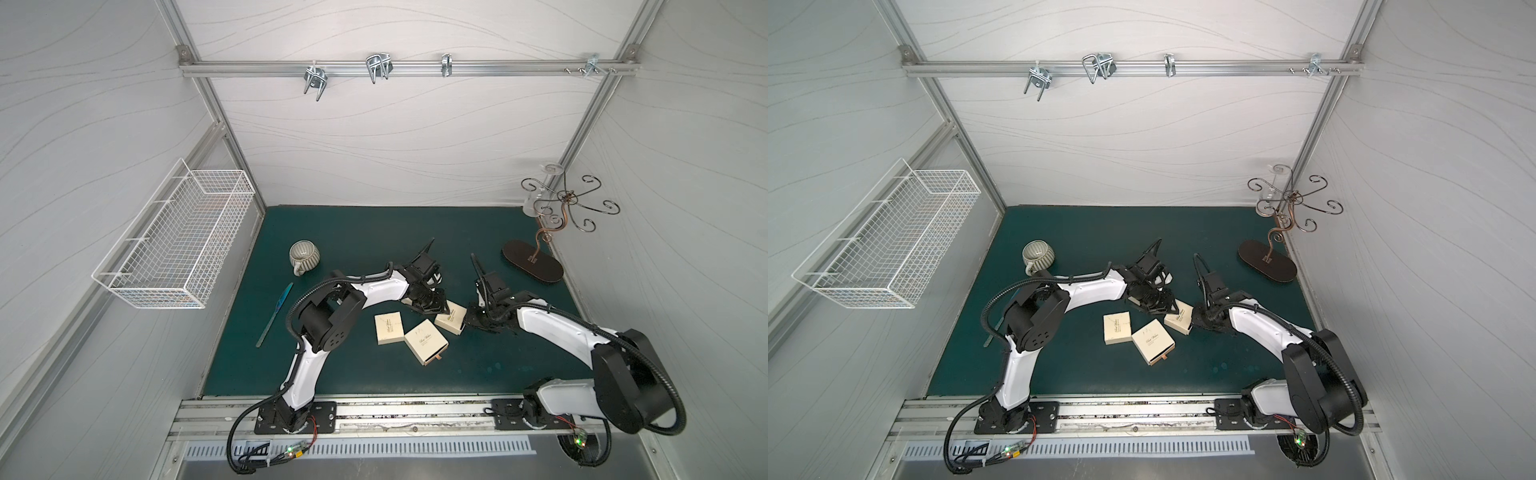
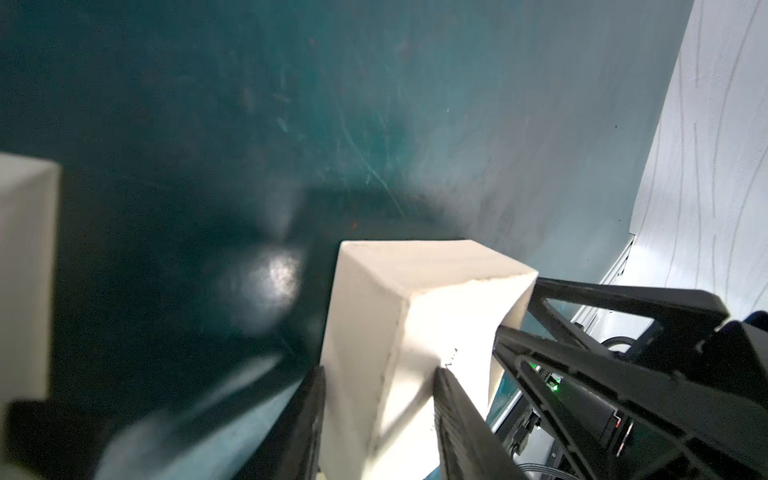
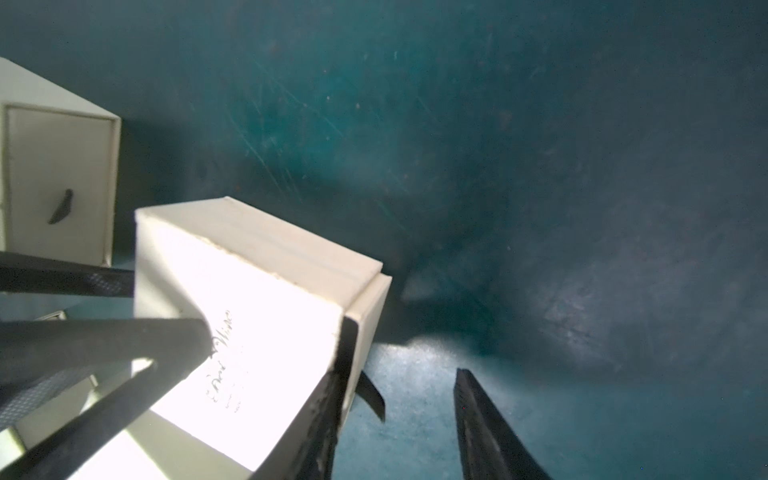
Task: Take out the earrings from the drawer-style jewelry box
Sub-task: Open the drawer in the jewelry box.
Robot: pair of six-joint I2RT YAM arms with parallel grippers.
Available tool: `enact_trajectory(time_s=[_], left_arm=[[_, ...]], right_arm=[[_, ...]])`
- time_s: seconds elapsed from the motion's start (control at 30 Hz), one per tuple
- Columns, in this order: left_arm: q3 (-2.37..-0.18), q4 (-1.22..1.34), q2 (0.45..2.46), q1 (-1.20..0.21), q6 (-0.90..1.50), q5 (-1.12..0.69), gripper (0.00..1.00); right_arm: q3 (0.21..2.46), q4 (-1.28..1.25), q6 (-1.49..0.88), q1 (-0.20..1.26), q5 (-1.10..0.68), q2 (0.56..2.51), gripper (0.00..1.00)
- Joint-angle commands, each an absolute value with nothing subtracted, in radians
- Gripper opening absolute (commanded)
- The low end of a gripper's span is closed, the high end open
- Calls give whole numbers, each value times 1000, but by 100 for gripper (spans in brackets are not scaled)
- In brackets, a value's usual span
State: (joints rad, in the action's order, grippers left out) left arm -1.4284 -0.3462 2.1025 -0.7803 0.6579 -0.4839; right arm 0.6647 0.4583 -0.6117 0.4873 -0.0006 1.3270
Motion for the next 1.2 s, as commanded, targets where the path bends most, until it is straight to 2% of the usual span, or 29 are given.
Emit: enact_trajectory(time_s=[0.0, 0.23, 0.57, 0.9, 1.17], left_arm=[[-1404, -365, 2119, -769, 669, -419, 40], [-1417, -378, 2139, -767, 673, -427, 35], [-1421, -382, 2147, -766, 673, -428, 33], [-1427, -469, 2168, -746, 704, -351, 30], [-1443, -511, 2193, -747, 707, -329, 30]], right_arm=[[637, 478, -601, 503, 4, 1324, 47], [632, 489, -603, 503, 12, 1327, 47], [636, 471, -595, 520, -23, 1349, 47], [639, 574, -641, 506, 106, 1345, 48], [619, 607, -668, 462, 143, 1308, 50]])
